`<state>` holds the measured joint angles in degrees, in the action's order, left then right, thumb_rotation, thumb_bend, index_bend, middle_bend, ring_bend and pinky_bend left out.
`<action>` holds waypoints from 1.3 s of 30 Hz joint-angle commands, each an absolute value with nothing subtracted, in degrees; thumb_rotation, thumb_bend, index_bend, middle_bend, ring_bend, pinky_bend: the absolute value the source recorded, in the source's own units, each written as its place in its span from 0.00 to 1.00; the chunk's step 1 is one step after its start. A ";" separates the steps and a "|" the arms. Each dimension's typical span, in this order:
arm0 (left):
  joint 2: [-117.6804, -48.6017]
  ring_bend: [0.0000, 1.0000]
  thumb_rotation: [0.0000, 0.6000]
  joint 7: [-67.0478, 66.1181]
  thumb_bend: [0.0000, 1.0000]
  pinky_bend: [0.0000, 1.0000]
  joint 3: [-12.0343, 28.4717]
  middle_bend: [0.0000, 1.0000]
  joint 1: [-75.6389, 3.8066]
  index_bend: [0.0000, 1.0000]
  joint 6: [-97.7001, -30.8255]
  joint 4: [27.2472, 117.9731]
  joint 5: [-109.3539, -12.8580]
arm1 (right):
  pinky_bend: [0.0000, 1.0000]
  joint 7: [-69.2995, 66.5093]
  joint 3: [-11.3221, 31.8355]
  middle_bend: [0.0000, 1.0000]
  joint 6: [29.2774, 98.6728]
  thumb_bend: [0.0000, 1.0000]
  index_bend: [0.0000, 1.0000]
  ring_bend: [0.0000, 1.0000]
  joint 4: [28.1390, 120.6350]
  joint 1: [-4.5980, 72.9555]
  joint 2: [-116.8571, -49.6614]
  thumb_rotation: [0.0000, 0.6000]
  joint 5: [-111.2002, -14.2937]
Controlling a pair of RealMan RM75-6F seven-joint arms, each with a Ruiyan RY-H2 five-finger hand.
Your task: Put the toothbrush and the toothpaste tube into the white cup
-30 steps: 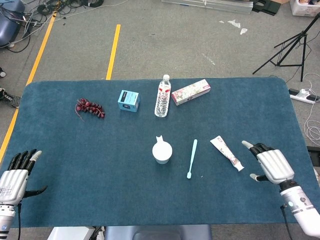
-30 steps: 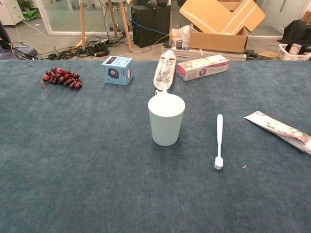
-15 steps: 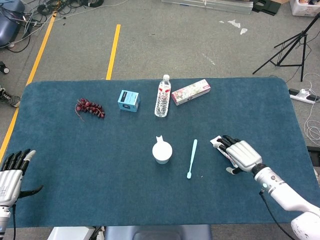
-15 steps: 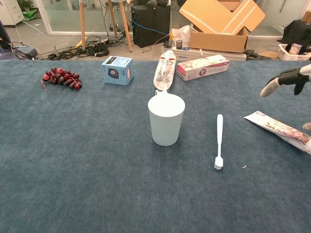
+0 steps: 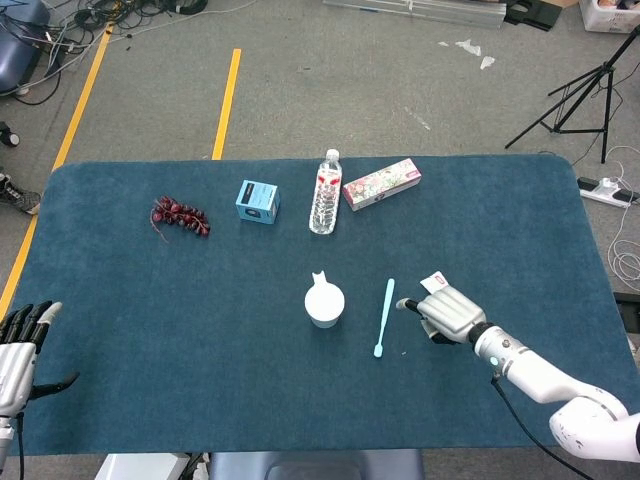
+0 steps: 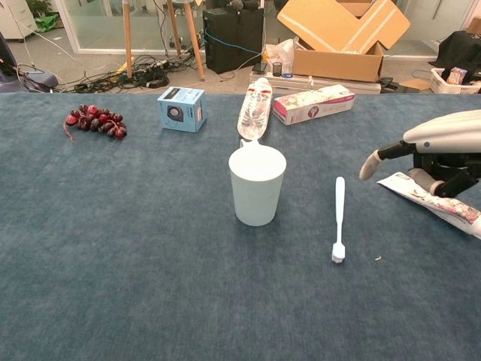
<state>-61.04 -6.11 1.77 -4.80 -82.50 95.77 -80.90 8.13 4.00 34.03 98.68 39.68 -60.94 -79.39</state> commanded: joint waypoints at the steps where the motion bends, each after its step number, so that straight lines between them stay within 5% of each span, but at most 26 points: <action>1: -60.84 0.05 1.00 -6.06 0.00 0.08 1.84 0.10 -4.62 0.06 -82.70 95.89 -80.71 | 1.00 8.77 3.62 1.00 32.62 0.86 0.24 0.95 98.40 40.85 -62.08 1.00 -78.06; 8: -60.31 0.05 1.00 -6.38 0.00 0.09 1.85 0.10 -4.22 0.06 -83.33 96.83 -80.88 | 1.00 10.11 2.19 1.00 29.64 0.92 0.24 0.98 97.40 43.11 -64.36 1.00 -75.15; 39: -59.51 0.05 1.00 -6.02 0.00 0.10 2.14 0.11 -3.83 0.06 -83.50 97.59 -80.82 | 1.00 3.34 -0.18 1.00 32.80 0.93 0.24 0.98 92.91 44.06 -71.14 1.00 -78.24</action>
